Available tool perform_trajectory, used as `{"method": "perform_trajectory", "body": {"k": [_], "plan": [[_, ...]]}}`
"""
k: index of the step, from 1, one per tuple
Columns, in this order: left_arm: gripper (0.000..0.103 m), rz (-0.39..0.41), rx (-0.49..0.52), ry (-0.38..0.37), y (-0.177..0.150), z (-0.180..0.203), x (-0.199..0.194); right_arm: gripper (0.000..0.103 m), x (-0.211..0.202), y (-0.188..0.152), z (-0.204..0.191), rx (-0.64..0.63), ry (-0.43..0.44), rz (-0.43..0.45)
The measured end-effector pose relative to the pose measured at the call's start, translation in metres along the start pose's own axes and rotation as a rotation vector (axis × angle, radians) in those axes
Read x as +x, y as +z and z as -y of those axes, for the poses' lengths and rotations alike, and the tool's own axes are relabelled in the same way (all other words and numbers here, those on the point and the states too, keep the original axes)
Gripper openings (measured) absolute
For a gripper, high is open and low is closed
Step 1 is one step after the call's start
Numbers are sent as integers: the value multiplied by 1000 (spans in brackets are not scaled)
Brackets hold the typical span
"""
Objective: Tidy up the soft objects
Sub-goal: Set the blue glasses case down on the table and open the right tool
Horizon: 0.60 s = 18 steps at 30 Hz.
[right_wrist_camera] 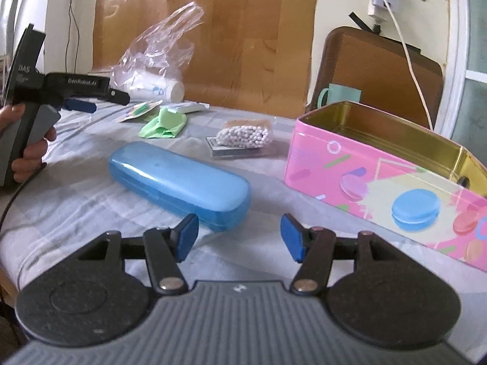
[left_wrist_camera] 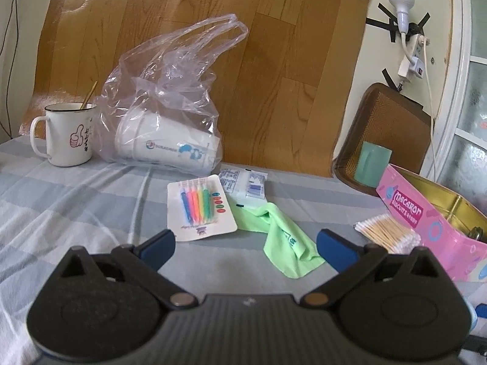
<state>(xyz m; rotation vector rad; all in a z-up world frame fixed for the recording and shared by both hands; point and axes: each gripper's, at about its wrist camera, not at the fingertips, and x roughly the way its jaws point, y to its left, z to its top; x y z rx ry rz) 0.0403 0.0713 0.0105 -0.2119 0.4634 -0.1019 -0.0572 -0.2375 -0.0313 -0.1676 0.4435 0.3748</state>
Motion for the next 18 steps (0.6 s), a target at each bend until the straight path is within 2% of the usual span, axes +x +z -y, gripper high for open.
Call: {"method": "perform_trajectory", "body": {"k": [8,18], "plan": [[102,-29,-58,-13,-2,-8,-4,64,-3,-7,2,31,45,7],[102,-15,-28,-14,-4,-3,-7,65,-4,-12,2,31,49,-5]]}}
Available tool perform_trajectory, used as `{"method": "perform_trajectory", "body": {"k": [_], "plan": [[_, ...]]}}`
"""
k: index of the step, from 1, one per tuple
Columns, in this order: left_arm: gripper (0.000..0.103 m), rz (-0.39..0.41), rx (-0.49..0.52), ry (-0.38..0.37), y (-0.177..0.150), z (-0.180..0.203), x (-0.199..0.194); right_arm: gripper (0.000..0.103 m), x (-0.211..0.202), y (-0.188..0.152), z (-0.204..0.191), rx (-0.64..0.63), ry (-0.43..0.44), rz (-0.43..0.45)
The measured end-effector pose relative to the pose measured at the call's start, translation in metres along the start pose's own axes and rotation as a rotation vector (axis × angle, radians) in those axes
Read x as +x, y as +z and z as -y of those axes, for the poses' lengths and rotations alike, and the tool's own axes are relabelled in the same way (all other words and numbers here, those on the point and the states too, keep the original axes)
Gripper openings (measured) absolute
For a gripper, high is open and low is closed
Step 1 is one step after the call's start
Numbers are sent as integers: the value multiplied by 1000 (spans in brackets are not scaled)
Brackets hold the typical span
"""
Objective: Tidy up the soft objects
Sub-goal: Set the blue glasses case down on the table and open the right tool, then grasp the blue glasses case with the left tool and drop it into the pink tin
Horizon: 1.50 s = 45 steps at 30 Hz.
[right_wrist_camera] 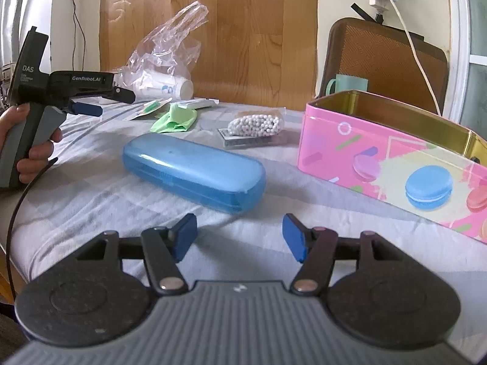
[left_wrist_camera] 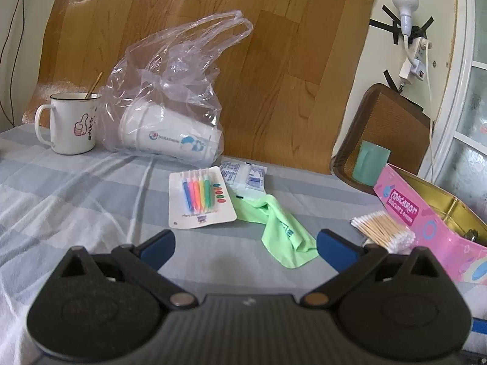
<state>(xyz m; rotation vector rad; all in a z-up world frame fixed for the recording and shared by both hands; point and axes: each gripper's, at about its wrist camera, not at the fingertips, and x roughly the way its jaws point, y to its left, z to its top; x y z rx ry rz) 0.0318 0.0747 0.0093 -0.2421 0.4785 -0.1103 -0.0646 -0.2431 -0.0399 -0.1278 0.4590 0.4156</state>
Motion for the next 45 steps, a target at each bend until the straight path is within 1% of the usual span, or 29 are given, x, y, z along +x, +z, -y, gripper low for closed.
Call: {"method": "perform_trajectory", "body": {"k": [11,19,22,27,28,31,33,34,36,37,38,39,40,41,42,43,45], "plan": [[103,15,-15,-35,0,-3,-3,66,8,6,-9,-17,-5,-9],[103,12,-12,-66,0,-3,-3,67,14,11,-15,-21,-12,-13],[103,-4,-35,-89,1,-6,-2,67,15,12,-15,-27,-8,-15],[103,-73,-117,-173,-3,-11,-5,70,16,14,-14,-42,3,-22],[103,-84,-121,-195,-5,-8,-8,73,15,14,-13,-46,10,-23],[103,-130,-103,-260,-7,9,-13,78,17,14,-11,-58,28,-22],[102,-175,-78,-304,-9,24,-13,78,20,16,-10,-62,41,-25],[102,-196,-60,-317,-10,33,-12,78,21,17,-9,-64,46,-26],[98,-236,-21,-318,-16,51,-8,78,25,19,-9,-72,56,-27],[90,-264,-14,-322,-19,57,-2,77,26,20,-9,-73,63,-27],[75,-303,-19,-341,-23,63,5,72,29,21,-9,-72,74,-29],[76,-320,-29,-365,-27,67,9,68,31,23,-9,-68,85,-29],[77,-302,-19,-337,-29,73,9,64,32,24,-8,-66,100,-28],[77,-297,-1,-321,-28,79,8,64,31,24,-9,-70,105,-21],[77,-290,16,-314,-24,85,8,64,31,25,-12,-79,85,-21],[77,-277,31,-314,-18,91,7,64,29,25,-13,-89,66,-7],[77,-243,59,-333,-3,105,3,64,19,27,-9,-85,35,53]]}}
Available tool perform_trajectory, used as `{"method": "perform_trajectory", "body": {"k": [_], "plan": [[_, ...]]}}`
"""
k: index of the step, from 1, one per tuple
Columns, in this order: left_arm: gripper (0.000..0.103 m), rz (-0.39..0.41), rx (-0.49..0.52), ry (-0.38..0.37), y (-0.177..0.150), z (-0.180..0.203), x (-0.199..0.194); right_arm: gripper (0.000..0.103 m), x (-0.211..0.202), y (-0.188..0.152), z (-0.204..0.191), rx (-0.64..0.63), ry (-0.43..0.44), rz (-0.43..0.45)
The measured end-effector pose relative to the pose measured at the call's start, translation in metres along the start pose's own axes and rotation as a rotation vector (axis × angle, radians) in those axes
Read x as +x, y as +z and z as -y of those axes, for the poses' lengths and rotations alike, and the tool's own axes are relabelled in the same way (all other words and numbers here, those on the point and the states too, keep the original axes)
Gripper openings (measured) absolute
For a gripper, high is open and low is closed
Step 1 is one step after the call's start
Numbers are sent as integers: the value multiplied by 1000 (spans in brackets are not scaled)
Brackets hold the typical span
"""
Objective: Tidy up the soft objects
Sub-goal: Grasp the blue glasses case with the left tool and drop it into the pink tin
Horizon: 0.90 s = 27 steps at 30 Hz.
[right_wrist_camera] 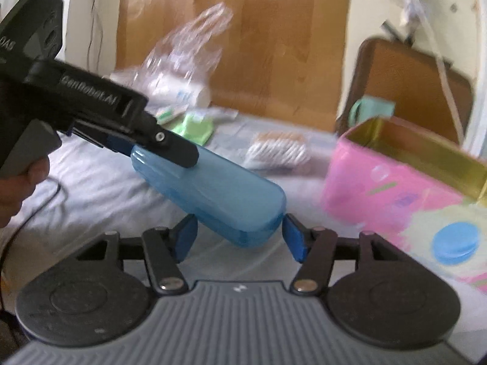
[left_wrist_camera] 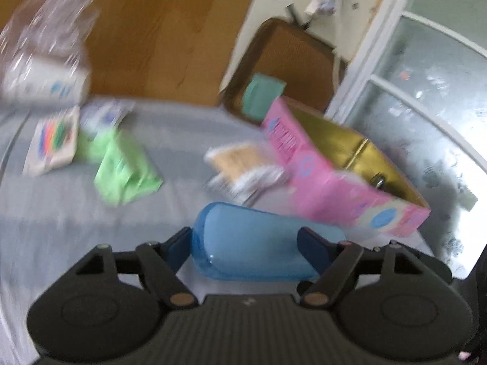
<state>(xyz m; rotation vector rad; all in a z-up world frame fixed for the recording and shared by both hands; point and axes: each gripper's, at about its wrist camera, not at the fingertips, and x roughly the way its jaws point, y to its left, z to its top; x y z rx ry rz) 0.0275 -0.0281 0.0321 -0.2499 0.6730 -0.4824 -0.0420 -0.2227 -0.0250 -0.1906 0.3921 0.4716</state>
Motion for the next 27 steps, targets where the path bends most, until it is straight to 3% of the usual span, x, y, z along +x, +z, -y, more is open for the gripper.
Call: {"method": "perform_trajectory", "body": {"k": [5,11,15,16,20,27], "plan": [[79,65,89,-80,47,46,11,64,-30,21,34,55,-92,147],[81,71,158,-144,83,101,73,64,-37,33,88,71,-260,161],[88,67,196,-111,85,132,120,64,-21,31,129,120,-338,102],[95,60,207,-87,83,138,130,64,-15,31,138,135,-372,82],[96,39,246,7,68,143,150,67,9,25,166,204,-539,25],[97,129,230,-4,54,118,108,67,-5,7,157,348,-514,136]]}}
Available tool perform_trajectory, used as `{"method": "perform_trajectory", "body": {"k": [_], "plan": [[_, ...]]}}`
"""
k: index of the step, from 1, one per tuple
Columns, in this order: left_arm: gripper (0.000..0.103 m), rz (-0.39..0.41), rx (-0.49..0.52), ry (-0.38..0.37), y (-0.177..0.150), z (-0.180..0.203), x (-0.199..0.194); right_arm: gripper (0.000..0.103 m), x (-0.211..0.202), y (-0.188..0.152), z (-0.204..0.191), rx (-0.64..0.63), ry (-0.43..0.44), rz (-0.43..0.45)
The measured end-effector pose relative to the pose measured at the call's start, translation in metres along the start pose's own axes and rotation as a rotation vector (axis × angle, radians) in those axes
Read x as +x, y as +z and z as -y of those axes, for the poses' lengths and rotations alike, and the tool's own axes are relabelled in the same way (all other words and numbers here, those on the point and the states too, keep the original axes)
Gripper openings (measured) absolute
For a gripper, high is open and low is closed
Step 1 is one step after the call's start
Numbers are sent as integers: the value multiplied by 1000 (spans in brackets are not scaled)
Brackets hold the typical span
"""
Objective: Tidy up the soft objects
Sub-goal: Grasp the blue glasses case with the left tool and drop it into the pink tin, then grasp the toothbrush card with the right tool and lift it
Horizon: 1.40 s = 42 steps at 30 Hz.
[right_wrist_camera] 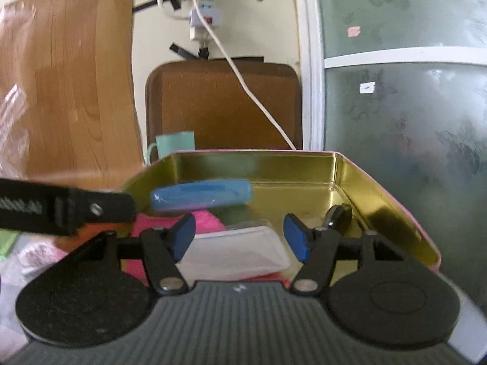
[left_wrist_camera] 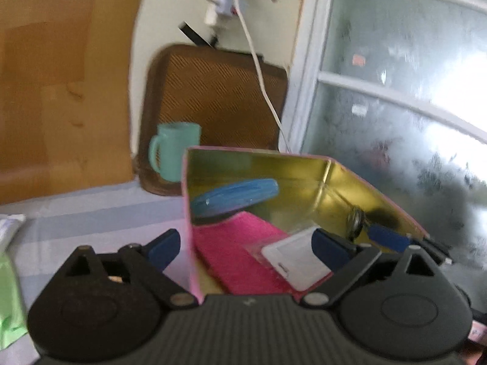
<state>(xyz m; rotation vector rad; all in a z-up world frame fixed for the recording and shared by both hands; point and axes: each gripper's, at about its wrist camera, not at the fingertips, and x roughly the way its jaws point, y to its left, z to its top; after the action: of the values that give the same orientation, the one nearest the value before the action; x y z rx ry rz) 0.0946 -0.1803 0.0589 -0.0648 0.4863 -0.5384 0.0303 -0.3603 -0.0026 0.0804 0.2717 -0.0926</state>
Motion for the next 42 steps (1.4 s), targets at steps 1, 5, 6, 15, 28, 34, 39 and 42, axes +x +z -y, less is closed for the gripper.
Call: {"method": "perform_trajectory", "body": {"k": [1,5,6,15,28,34,39,42], "plan": [[97,16,-18,-7,-1,-7,-9,67,-4,-1,-2,18,6,16],[100,81,-70,34,-12,-48,-50,67,-22,-3,-31,23,51,69],[100,89,-84,53,-16,-59,-59,67,-28,-4,-38,14,68,78],[100,108,-288,451,-79,-204,-149,67,-40,-16,-136,-109,359,-38],[100,252,-496,597,-102,-269,-210,66,-7,-13,-285,-259,633,-206],[100,248,-480,585,-103,-267,-206,65,38,-11,-331,-232,630,-300],[100,244,-449,587,-101,-264,-202,47,75,-14,-330,-69,623,-420],[100,238,-425,597,-100,-261,-199,23,73,-16,-331,-72,655,-442]]}}
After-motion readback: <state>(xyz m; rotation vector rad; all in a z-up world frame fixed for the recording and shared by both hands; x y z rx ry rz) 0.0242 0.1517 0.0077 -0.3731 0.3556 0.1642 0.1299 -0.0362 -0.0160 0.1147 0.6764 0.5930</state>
